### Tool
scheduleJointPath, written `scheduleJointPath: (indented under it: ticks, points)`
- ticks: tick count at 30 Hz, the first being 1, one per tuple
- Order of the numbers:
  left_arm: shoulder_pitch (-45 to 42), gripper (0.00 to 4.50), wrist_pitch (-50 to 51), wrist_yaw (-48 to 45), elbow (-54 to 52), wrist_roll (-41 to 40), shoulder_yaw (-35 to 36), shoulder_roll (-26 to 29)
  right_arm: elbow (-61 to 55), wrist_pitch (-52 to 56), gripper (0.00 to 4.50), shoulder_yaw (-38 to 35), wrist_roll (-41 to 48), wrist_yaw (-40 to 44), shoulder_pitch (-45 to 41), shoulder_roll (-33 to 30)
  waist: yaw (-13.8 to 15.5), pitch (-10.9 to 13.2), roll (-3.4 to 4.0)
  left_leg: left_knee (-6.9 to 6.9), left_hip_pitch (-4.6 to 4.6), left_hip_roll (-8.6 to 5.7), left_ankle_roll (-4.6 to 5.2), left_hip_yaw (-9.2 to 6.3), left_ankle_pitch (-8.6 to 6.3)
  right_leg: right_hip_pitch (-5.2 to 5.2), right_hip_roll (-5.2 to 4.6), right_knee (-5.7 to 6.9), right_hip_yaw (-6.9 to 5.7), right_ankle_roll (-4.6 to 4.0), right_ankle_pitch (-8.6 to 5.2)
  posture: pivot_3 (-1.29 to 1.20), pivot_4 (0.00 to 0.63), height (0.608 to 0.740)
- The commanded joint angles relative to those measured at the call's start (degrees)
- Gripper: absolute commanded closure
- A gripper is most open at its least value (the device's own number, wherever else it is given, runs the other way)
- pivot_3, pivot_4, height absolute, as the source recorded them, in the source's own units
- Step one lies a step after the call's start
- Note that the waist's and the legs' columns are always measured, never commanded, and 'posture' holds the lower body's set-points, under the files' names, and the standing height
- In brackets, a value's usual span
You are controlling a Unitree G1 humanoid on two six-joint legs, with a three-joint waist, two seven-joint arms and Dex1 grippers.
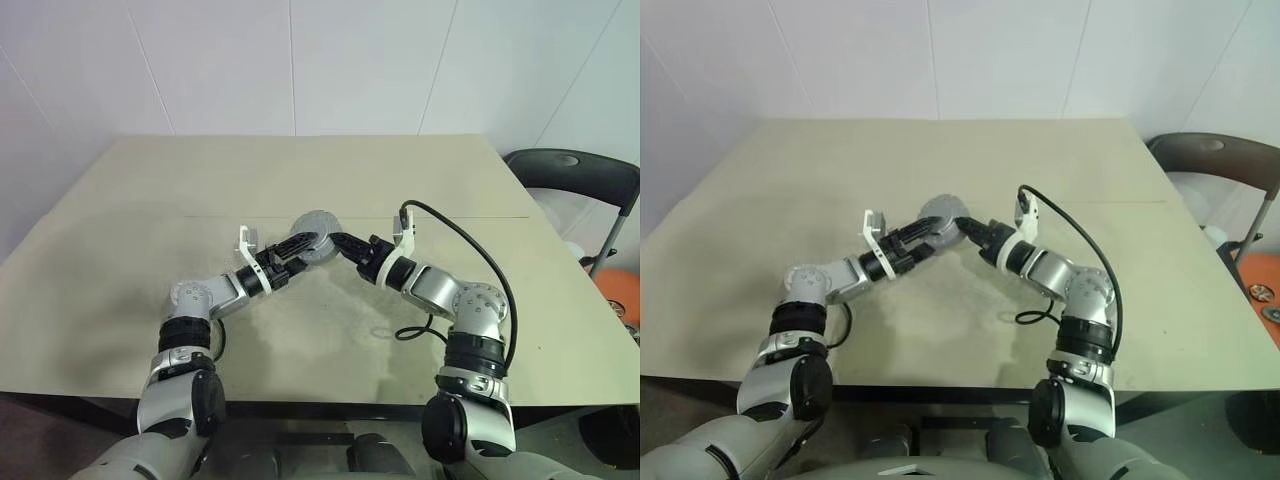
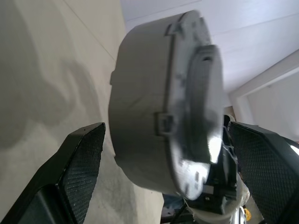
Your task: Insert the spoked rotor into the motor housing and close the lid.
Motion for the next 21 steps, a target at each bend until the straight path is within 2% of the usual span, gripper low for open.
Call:
scheduleJointPath:
  ticks: [1,6,9,12,21]
  points:
    - [-2.20,0.02,-1.99,0.05,0.70,-2.52,2.29,-1.34,-1.72,-0.59,3.13,0.83,3.31,1.64,-1.63,0.73,0.01,0.00,0.00,0.00,0.00,0.00,0.00,0.00,0.00,0.00,0.00,0.00,0.00,0.00,0.00,0.00,0.000,0.740]
    - [-3.22,0.02,-3.69,0.77,1.81,-2.92,3.36,-2.34,-1.53,-0.53,3.13,1.72,3.42,1.61,-1.25,0.79,-0.01,0.00,-0.01,0.01,0.00,0.00,-0.01,0.00,0.00,0.00,0.00,0.01,0.00,0.00,0.00,0.00,0.000,0.740]
    - [-3.42,0.58,-5.34,0.97,1.68,-3.39,4.27,-3.06,-1.38,-0.49,3.13,2.11,3.33,1.54,-1.23,0.77,-0.01,0.00,0.00,0.01,0.00,0.00,-0.01,0.00,0.00,0.00,0.00,0.01,0.00,0.00,0.00,0.00,0.000,0.740]
    - [-3.09,1.49,-4.94,0.96,0.86,-3.68,4.23,-3.28,-1.06,-0.49,3.13,2.30,3.39,1.48,-1.38,0.56,0.01,-0.01,-0.01,0.02,0.00,-0.01,-0.01,0.00,0.01,0.01,0.00,0.02,0.00,0.00,0.00,0.00,0.000,0.740]
    - [-2.27,1.86,-1.94,-0.75,-4.01,-7.94,4.66,-4.77,3.35,-2.09,3.13,-0.47,5.34,-0.02,-3.31,-0.52,-0.02,-0.01,-0.01,0.06,0.01,-0.01,-0.01,-0.01,0.01,0.03,0.00,0.06,0.00,0.00,0.00,0.00,0.000,0.740]
